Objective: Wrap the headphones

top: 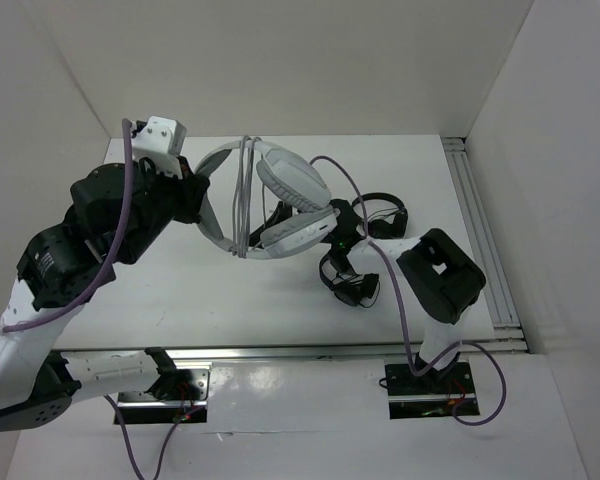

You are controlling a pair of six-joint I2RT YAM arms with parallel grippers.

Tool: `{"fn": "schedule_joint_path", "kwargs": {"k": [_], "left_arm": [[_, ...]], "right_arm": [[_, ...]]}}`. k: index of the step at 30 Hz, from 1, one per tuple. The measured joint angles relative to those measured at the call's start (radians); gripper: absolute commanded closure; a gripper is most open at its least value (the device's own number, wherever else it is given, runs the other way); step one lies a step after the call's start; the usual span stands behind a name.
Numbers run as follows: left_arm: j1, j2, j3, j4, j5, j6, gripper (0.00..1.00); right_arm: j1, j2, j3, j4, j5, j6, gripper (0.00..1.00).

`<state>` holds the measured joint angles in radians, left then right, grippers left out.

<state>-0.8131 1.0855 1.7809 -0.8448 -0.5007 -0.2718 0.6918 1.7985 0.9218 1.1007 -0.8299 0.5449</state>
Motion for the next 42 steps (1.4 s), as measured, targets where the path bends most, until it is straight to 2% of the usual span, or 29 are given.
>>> {"fn": "schedule_joint_path", "kwargs": {"k": [4,6,11,18,27,29,30,32,33,38,42], "left_arm": [[0.000,-0.012,-0.001,0.007,-0.042,-0.003,1.00],[-0.001,-0.013,-0.001,0.018,-0.069,-0.013,1.00],[-0.001,-0.012,0.000,0.047,-0.115,-0.023,1.00],[-0.001,0.006,0.014,0.063,-0.138,-0.023,1.00],[-0.001,0.005,0.034,0.070,-0.169,-0.024,1.00],[-0.001,0.005,0.034,0.070,-0.175,-0.024,1.00],[-0.001,0.005,0.034,0.070,-0.178,-0.024,1.00],[-0.001,0.005,0.034,0.070,-0.185,-0.023,1.00],[-0.001,0.005,0.034,0.070,-0.188,-0.023,1.00],[-0.001,0.005,0.031,0.068,-0.238,-0.029,1.00],[-0.002,0.016,0.007,0.053,-0.311,-0.049,1.00]], "right_arm": [[0.014,0.012,-0.001,0.040,0.003,0.020,0.86],[0.021,0.012,-0.001,0.047,0.006,0.020,0.79],[0.039,0.034,-0.010,0.066,0.011,0.015,0.74],[0.059,0.069,-0.035,0.065,0.019,0.007,0.61],[0.066,0.086,-0.068,0.066,0.023,-0.005,0.58],[0.066,0.090,-0.072,0.066,0.023,-0.007,0.62],[0.066,0.090,-0.076,0.066,0.024,-0.007,0.69],[0.067,0.090,-0.079,0.066,0.024,-0.014,0.92],[0.067,0.090,-0.079,0.064,0.026,-0.018,0.96],[0.068,0.086,-0.114,0.067,0.055,-0.029,1.00],[0.101,0.040,-0.197,0.046,0.145,-0.060,1.00]]}}
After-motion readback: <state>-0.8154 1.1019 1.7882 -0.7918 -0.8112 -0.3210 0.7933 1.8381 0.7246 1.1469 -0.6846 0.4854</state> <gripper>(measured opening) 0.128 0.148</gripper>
